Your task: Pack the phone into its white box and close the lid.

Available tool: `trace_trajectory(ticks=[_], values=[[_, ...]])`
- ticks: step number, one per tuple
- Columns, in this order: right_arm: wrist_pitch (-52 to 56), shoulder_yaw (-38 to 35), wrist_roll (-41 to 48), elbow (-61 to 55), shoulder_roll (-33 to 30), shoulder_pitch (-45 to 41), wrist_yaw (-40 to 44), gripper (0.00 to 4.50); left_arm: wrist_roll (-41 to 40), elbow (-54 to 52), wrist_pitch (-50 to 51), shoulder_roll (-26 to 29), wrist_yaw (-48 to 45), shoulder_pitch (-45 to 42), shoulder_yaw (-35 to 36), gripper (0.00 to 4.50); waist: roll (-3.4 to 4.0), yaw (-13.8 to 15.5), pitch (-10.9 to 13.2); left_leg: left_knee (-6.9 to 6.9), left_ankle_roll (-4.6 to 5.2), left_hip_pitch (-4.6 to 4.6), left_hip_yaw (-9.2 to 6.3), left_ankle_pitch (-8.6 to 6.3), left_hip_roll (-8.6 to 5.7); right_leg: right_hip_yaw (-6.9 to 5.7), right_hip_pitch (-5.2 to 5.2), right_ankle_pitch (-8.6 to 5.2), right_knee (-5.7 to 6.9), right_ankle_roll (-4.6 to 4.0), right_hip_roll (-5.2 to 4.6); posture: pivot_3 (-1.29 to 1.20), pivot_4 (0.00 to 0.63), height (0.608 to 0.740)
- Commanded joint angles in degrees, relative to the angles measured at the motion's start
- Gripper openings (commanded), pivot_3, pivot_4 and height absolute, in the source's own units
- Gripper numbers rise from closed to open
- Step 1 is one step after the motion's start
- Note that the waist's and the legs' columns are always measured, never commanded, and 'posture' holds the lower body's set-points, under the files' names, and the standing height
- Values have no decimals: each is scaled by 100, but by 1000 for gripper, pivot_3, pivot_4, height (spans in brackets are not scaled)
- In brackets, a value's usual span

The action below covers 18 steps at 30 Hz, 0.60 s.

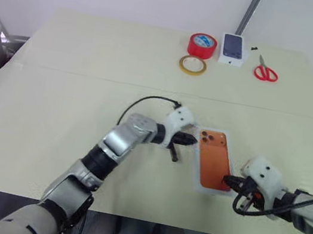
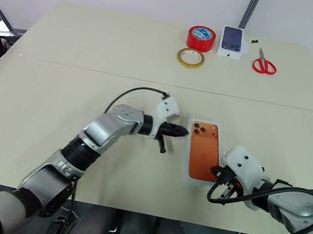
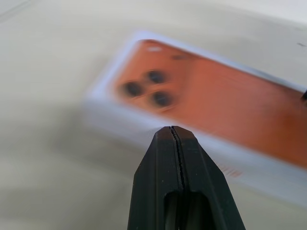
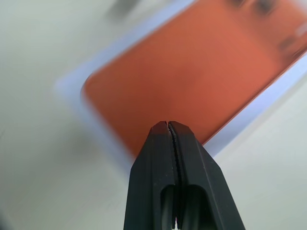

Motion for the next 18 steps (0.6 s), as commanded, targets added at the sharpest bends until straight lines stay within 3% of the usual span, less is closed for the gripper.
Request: trace_trajectory(ticks=[1, 7, 11, 18], values=[[-452, -445, -77, 236, 259, -353, -183, 25, -347, -667, -183, 382, -9, 198, 789, 0, 2, 16, 0, 0, -7, 0, 0, 4, 0, 0, 0, 0, 0, 0, -2, 0, 150, 740], [-680, -617, -67, 1310, 660, -1202, -485, 25, -788, -881, -128, 1359, 85, 802, 2163, 0, 1, 37, 0, 1, -14, 0, 3, 8, -5, 0, 2, 0, -1, 0, -11, 0, 150, 740], [-865, -433, -83, 1585, 747, -1400, -417, 25, -702, -876, -329, 1841, 108, 1203, 2457, 0, 3, 49, 1, -5, 0, -2, 2, 0, -4, -1, -3, 0, -1, 0, -11, 0, 150, 740], [-1265, 12, -149, 2080, 757, -1687, -127, 25, -774, -1054, -386, 2009, 382, 1668, 2776, 0, 3, 38, 1, -5, 2, -3, 2, -1, -4, -1, -5, 0, 1, 0, -13, 0, 150, 740]])
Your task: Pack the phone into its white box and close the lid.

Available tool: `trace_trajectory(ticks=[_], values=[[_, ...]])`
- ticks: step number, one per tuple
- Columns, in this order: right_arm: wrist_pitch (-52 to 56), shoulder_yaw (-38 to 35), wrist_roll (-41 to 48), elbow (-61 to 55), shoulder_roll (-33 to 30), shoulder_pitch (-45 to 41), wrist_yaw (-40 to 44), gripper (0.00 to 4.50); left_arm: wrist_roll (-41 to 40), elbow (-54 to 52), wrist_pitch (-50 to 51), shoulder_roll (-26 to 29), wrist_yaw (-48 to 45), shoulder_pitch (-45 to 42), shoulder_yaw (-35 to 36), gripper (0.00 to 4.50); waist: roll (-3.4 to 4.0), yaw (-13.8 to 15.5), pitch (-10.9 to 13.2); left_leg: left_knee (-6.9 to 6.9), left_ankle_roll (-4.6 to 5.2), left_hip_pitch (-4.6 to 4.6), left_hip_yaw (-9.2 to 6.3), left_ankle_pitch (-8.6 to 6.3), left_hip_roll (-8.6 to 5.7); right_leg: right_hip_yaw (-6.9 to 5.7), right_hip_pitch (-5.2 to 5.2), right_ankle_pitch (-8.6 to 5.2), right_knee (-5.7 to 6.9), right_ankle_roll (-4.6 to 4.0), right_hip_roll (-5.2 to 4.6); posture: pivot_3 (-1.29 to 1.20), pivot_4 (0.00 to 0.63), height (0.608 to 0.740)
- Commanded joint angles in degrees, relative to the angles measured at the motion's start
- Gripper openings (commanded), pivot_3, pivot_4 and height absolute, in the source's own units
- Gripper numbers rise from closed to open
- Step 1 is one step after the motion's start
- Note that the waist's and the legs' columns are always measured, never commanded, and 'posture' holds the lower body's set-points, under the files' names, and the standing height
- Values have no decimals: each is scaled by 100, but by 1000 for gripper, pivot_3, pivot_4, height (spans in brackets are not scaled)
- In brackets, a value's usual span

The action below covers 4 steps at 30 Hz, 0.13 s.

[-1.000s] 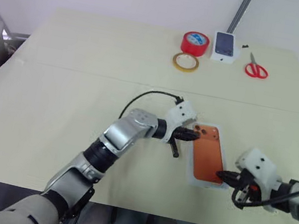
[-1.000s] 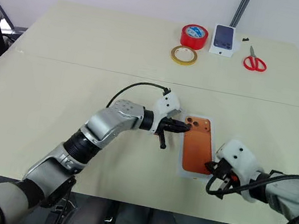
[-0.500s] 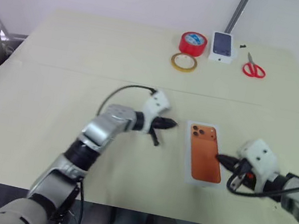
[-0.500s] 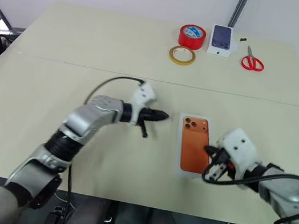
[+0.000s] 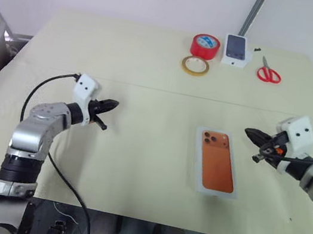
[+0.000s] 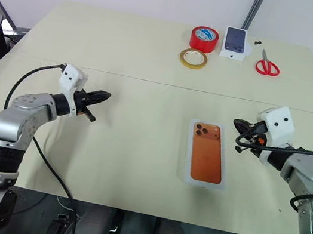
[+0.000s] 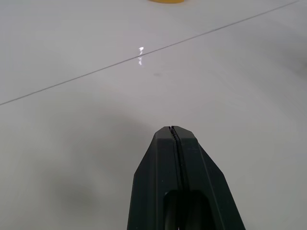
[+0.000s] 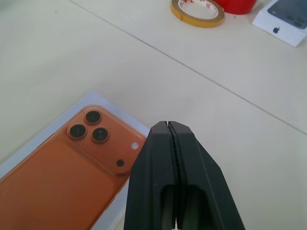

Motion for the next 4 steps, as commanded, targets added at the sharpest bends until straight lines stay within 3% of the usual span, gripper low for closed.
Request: trace_trajectory(ticks=[1, 4], values=[[-267, 91, -50, 54, 12, -77, 162, 25, -149, -398, -62, 85, 137, 147, 269, 0, 0, -8, 0, -1, 0, 0, 0, 0, 0, 0, 0, 0, 0, 0, 0, 0, 150, 740], [-318, 98, -20, 135, 32, -107, 218, 25, -301, -574, 49, 106, 184, 257, 389, 0, 0, -6, 0, -1, 0, -1, 0, 0, 1, 0, -2, 0, 1, 0, -1, 0, 150, 740]])
